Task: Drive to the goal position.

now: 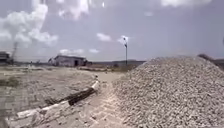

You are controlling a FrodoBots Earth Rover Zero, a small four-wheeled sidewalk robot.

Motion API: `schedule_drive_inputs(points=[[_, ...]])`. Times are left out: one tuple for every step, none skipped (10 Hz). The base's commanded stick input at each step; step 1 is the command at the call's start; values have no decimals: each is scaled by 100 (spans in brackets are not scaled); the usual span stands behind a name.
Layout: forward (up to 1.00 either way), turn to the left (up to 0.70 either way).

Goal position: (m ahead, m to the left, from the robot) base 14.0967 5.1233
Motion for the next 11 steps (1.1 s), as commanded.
schedule_drive_inputs(points=[[34, 86], [34, 86], [34, 30], [34, 0], [34, -44], [34, -85], [34, -72], [34, -50], [34, -17], [34, -86], [34, -86]])
